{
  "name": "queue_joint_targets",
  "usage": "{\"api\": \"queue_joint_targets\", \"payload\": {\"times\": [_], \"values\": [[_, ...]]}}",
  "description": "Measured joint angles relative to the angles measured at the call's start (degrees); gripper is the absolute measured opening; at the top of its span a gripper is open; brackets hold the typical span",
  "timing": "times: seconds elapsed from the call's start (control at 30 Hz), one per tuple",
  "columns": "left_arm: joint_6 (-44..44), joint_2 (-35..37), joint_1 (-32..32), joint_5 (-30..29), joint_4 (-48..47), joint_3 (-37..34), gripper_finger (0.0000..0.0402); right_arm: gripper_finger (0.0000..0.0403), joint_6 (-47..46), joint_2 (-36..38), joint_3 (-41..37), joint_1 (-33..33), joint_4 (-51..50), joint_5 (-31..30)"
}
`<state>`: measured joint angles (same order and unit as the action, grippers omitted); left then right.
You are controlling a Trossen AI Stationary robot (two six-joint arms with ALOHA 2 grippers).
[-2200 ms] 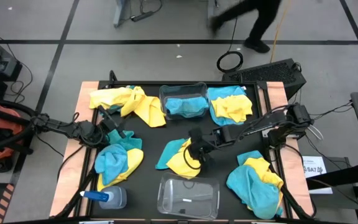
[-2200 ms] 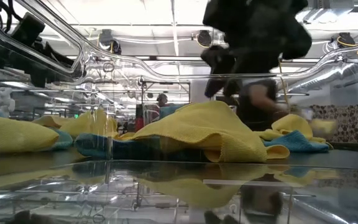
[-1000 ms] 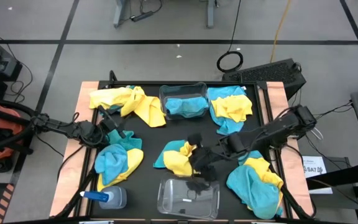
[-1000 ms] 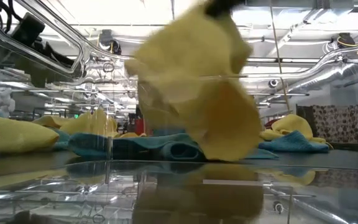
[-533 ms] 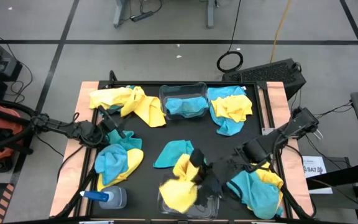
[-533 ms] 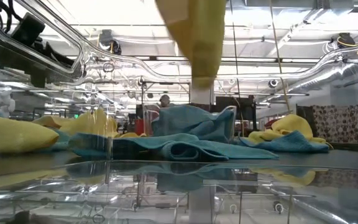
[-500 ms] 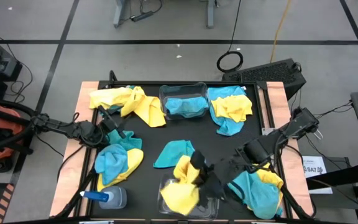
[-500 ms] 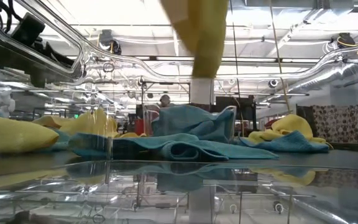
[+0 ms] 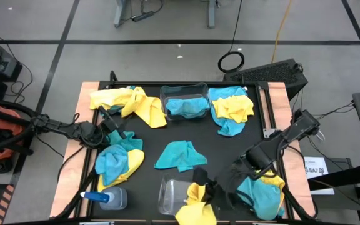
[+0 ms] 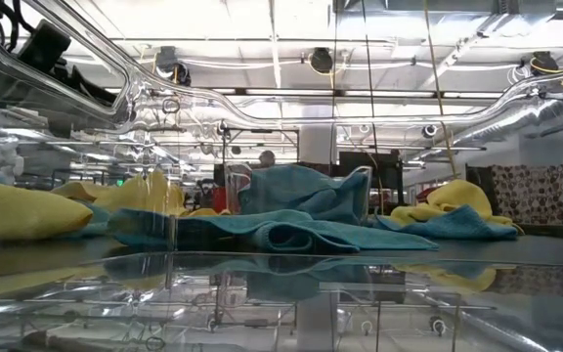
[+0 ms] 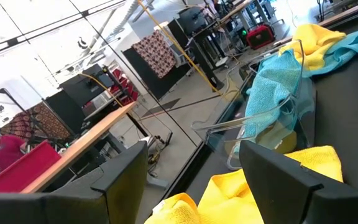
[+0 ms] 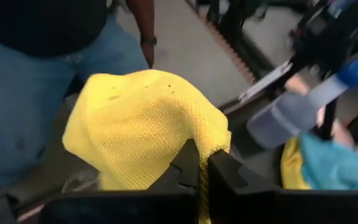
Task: Sort microfiber towel by color & place in baskets
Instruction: Put the yellow microfiber towel into the bottom transparent bin
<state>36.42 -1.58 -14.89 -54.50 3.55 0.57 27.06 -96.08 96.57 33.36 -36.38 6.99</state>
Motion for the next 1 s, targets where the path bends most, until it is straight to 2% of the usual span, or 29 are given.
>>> {"api": "queue_joint_targets", "payload": {"times": [0.43, 0.6, 0.83, 1.0], "values": [[0.00, 0.00, 0.01, 0.00, 0.00, -0.01, 0.0260, 0.0000, -5.11, -11.22, -3.65, -3.87, -1.75, -0.29], [0.00, 0.01, -0.01, 0.00, -0.01, -0.01, 0.0260, 0.0000, -6.56, -15.24, -3.72, -4.54, -0.93, 5.62], [-0.01, 0.02, 0.00, 0.01, 0.00, 0.00, 0.0260, 0.0009, -8.74, -18.16, -3.76, -4.74, -0.20, 10.71], [0.00, 0.02, 0.01, 0.02, 0.00, -0.01, 0.0260, 0.0030, -10.53, -18.18, -3.76, -4.82, 0.49, 11.43]]}}
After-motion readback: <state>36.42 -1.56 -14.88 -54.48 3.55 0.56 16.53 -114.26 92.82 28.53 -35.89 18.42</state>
